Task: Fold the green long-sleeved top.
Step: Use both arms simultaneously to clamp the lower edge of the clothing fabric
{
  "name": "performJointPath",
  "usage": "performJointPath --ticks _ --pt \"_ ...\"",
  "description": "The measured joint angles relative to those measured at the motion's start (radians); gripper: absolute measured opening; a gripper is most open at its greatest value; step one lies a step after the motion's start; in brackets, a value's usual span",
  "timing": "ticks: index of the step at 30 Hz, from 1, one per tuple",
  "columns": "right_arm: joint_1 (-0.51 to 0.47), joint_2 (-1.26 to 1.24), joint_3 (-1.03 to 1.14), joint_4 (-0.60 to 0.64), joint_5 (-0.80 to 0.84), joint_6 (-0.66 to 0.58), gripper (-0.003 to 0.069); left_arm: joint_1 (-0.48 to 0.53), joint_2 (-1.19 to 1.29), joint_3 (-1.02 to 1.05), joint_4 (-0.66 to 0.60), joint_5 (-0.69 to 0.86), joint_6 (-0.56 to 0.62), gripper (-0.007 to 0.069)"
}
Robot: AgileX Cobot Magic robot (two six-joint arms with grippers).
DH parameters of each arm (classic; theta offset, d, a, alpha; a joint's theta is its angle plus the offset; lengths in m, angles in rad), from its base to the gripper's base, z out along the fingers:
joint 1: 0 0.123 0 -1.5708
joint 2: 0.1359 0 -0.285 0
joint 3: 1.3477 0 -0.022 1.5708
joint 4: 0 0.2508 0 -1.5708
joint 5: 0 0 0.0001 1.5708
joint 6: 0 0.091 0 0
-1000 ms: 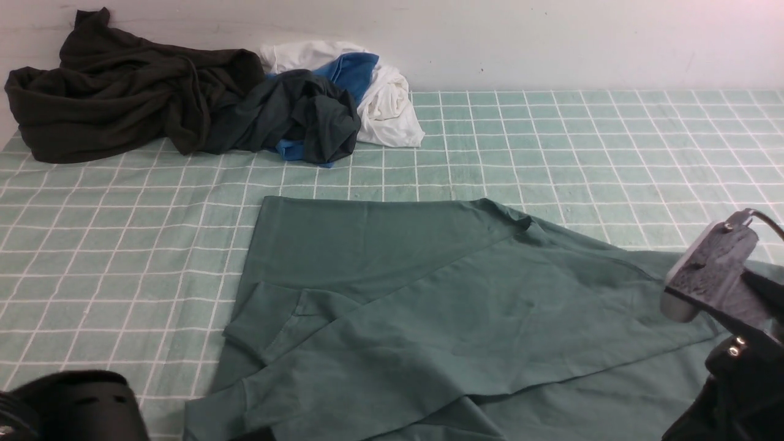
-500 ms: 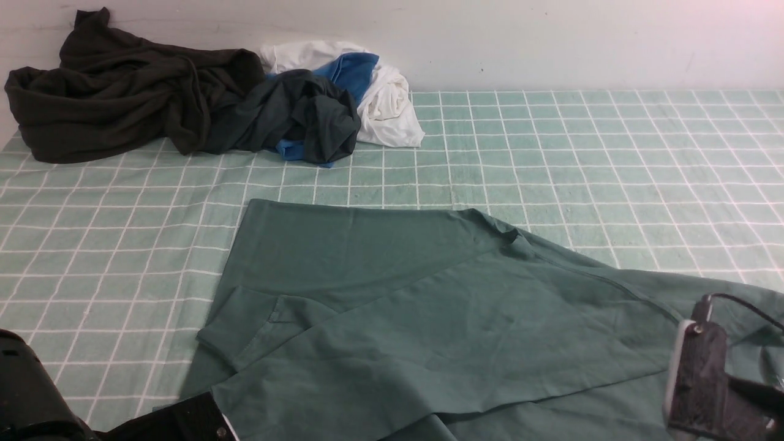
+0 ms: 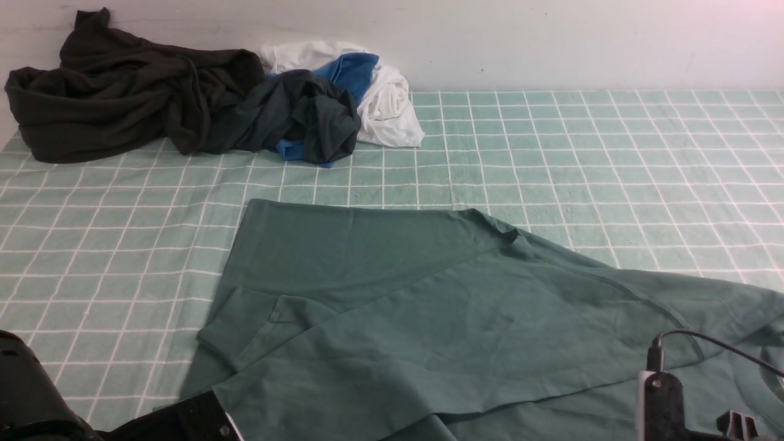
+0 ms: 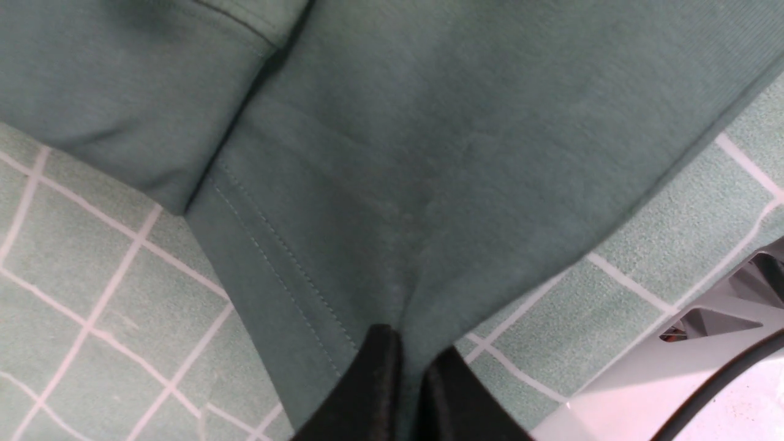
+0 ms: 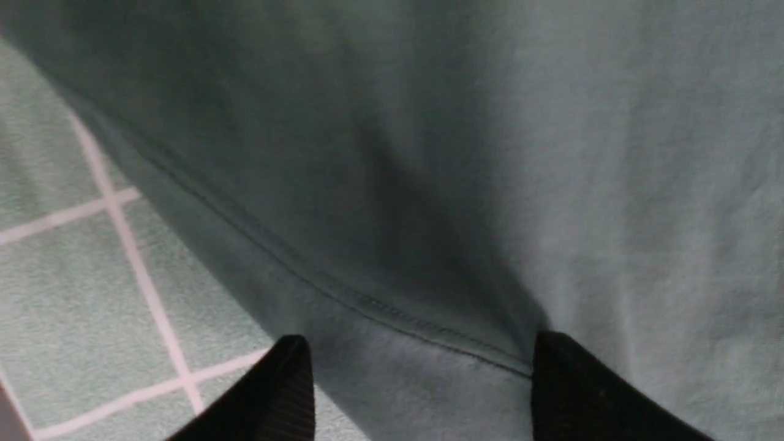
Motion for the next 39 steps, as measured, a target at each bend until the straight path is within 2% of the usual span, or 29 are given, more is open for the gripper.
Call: performJointPath --ticks 9,20,25,29,30,31,32,33,35,39 --pt "0.062 0.041 0.003 -0.044 0.032 -0.088 0.038 0.0 0.0 0.0 -0.004 -0.001 0.0 0.0006" --pt "0.074 0.087 0.007 -0.058 -0.028 -0.114 0.037 0.0 0.0 0.0 -0.005 -0.001 0.0 0.0006" --pt "0.122 0.09 0.011 -0.078 -0.035 -0.141 0.0358 0.0 0.0 0.0 -0.006 -0.001 0.0 0.0006" --pt "0.139 0.09 0.011 -0.091 -0.035 -0.129 0.0298 0.0 0.0 0.0 -0.006 -0.002 0.0 0.0006" --pt "0.139 0.09 0.012 -0.09 -0.036 -0.105 0.0244 0.0 0.0 0.0 -0.006 -0.002 0.0 0.0006" --pt "0.139 0.09 0.012 -0.09 -0.036 -0.102 0.0237 0.0 0.0 0.0 -0.006 -0.002 0.0 0.0006" --pt "0.139 0.09 0.012 -0.09 -0.038 -0.09 0.0204 0.0 0.0 0.0 -0.007 -0.003 0.0 0.0006" --pt "0.139 0.09 0.012 -0.09 -0.045 -0.063 0.0125 0.0 0.0 0.0 -0.007 -0.006 0.0 0.0006" --pt "0.139 0.086 0.012 -0.09 -0.049 -0.04 0.0044 0.0 0.0 0.0 -0.007 -0.009 0.0 0.0006" --pt "0.139 0.051 -0.011 -0.091 -0.011 -0.006 0.0009 0.0 0.0 0.0 -0.005 -0.009 0.0 0.0006"
